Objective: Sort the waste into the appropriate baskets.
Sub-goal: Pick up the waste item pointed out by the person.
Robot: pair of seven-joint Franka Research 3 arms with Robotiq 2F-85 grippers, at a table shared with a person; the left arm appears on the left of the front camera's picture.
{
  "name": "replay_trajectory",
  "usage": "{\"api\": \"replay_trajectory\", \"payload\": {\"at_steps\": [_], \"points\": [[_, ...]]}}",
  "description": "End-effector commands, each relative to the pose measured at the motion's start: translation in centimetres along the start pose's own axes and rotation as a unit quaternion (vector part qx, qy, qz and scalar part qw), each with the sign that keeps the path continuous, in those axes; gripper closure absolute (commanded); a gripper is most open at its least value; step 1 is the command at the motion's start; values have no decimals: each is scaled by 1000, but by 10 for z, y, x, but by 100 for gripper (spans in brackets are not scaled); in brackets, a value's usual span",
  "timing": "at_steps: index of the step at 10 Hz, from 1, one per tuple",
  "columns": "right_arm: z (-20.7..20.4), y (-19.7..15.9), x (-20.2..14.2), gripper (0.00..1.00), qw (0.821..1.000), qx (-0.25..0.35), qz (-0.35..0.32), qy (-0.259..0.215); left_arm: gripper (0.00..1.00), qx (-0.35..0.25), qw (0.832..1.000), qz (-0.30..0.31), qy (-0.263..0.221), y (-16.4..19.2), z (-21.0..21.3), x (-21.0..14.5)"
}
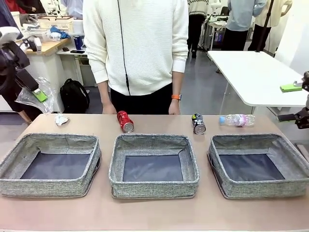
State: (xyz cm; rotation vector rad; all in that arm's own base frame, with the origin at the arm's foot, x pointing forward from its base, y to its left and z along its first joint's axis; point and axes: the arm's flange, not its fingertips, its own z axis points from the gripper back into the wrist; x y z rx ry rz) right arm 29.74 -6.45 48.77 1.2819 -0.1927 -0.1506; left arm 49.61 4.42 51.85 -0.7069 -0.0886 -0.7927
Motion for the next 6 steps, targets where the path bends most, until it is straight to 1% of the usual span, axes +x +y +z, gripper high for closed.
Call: {"api": "replay_trajectory", "payload": {"at_steps": [1,3,4,5,6], "points": [[-1,2,3,0,1000,12,13,-3,85,32,999,-6,-20,-8,18,0],[-1,2,3,0,1000,12,13,-3,85,32,999,-6,-20,-8,18,0],[-1,2,3,0,1000,12,13,-3,85,19,1000,-3,-12,-3,12,1],[-1,2,3,0,1000,12,13,-3,85,-2,998,68,-18,-3,3,8],[-1,2,3,0,1000,12,13,-3,85,6,995,100,4,-34,11,34]]}}
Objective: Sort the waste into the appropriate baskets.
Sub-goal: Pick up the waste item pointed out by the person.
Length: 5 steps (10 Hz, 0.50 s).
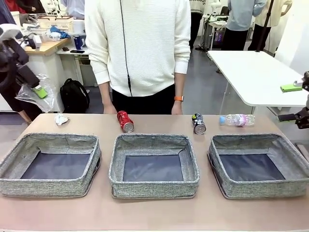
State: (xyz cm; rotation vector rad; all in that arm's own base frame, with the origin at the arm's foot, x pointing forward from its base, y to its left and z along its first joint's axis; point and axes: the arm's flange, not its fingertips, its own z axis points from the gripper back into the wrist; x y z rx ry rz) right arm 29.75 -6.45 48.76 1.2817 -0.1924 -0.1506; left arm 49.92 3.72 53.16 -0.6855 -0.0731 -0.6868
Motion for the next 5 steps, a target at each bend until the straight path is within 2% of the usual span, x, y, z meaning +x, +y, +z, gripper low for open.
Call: {"api": "replay_trajectory", "payload": {"at_steps": [1,2,3,4,5], "points": [[-1,2,3,0,1000,12,13,-3,85,26,995,74,63,-70,8,42],[-1,2,3,0,1000,12,13,-3,85,49,990,93,91,-108,4,63],[-1,2,3,0,1000,12,13,-3,85,36,987,123,99,-137,-9,88],[-1,2,3,0,1000,12,13,-3,85,16,977,178,114,-171,-26,115],[-1,2,3,0,1000,12,13,-3,85,26,963,238,126,-204,-44,134]]}}
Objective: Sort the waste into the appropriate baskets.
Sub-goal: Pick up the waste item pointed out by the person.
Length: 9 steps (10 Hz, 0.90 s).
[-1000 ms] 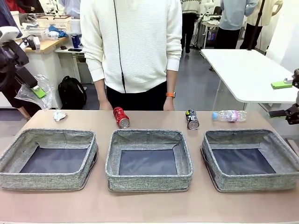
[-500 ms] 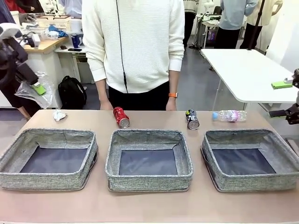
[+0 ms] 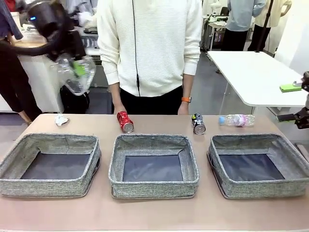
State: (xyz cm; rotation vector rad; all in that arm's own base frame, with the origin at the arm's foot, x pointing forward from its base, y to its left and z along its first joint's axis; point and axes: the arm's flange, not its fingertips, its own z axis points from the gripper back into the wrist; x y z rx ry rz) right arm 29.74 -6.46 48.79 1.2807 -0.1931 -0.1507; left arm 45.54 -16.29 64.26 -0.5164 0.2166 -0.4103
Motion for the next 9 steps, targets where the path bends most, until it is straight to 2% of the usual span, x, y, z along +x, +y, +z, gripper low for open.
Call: {"api": "replay_trajectory", "payload": {"at_steps": [1,2,3,4,6,9], "points": [[-1,1,3,0,1000,13,13,-3,85,0,996,92,19,-47,-7,28],[-1,1,3,0,1000,13,13,-3,85,37,992,121,24,-80,-17,29],[-1,1,3,0,1000,13,13,-3,85,69,988,136,2,-114,-22,29],[-1,1,3,0,1000,13,13,-3,85,77,988,130,12,-141,-22,30],[-1,1,3,0,1000,13,13,-3,85,114,986,124,7,-179,-17,39],[-1,1,3,0,1000,13,13,-3,85,104,989,102,40,-217,-19,46]]}}
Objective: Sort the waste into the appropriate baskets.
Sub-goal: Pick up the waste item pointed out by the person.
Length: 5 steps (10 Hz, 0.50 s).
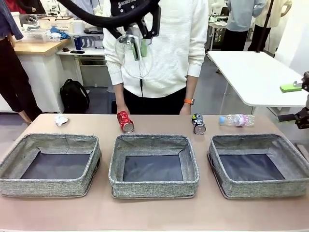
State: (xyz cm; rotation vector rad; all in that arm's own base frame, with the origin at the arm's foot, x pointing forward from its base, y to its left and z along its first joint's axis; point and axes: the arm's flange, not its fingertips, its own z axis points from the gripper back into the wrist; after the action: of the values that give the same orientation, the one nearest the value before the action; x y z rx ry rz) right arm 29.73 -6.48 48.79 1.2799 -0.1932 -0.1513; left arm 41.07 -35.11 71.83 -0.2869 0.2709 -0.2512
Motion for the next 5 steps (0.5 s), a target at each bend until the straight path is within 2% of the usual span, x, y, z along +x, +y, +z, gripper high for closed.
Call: {"api": "replay_trajectory", "payload": {"at_steps": [1,2,3,5], "points": [[-1,2,3,0,1000,13,13,-2,85,-6,1000,-4,27,-23,17,10],[-1,2,3,0,1000,13,13,-2,85,-16,999,-13,38,-28,16,13],[-1,2,3,0,1000,13,13,-2,85,-1,1000,-10,11,-9,-1,4],[-1,2,3,0,1000,13,13,-2,85,-1,1000,-10,11,-9,-1,4]]}}
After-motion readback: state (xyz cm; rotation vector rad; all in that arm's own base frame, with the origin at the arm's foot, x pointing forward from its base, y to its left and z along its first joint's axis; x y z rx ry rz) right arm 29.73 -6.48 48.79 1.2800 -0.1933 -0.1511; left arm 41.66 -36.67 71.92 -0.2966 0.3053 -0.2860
